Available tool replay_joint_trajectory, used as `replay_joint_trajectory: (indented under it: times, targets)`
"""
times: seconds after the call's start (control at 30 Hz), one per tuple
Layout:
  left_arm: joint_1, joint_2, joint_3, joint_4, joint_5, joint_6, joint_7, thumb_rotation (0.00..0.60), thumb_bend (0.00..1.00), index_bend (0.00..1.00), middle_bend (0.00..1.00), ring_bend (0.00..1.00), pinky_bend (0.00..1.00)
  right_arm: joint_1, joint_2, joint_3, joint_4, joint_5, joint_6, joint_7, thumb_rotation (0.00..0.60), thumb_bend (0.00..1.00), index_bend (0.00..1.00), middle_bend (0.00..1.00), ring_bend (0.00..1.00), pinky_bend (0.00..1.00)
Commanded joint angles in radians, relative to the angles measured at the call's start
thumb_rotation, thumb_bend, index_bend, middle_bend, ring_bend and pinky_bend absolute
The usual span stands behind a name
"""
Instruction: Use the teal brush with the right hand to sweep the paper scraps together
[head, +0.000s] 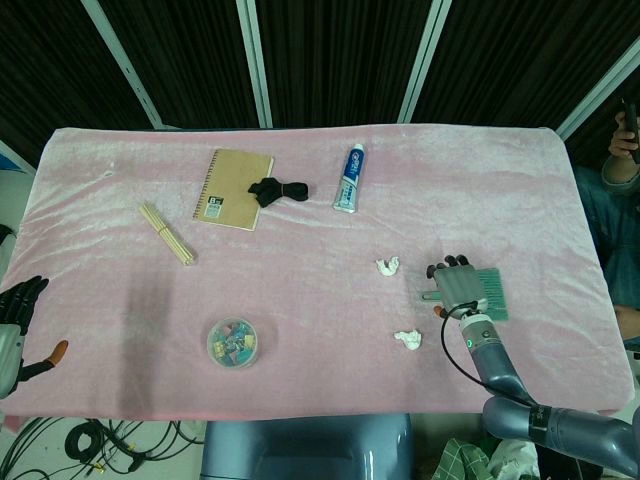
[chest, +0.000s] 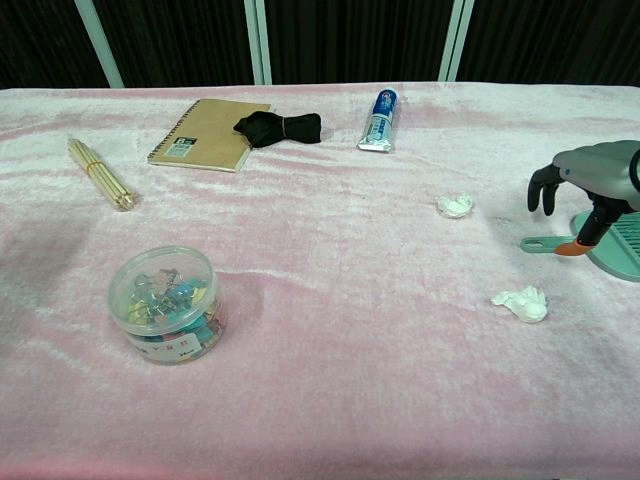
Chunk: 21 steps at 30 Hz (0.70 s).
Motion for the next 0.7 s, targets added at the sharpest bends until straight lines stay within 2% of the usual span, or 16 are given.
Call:
replay_joint_trajectory:
  times: [0.03, 0.7]
  targets:
    - [0.0, 0.0, 0.0, 0.0, 0.0, 0.0, 0.001, 0.6, 0.28, 0.05, 0.05, 0.05, 0.09, 0.003, -0.015, 0.006, 0.028, 0.011, -0.015, 0.009, 0.6, 0.18, 0.4, 0.38, 0.17, 0.15]
    - [-0.001, 0.0, -0.001, -0.001, -0.003, -0.003, 0.006, 0.6, 0.28, 0.05, 0.05, 0.05, 0.09, -0.006, -0.051, 0.002, 0.093, -0.02, -0.039, 0.046, 0.6, 0.21, 0.48, 0.44, 0.19, 0.15]
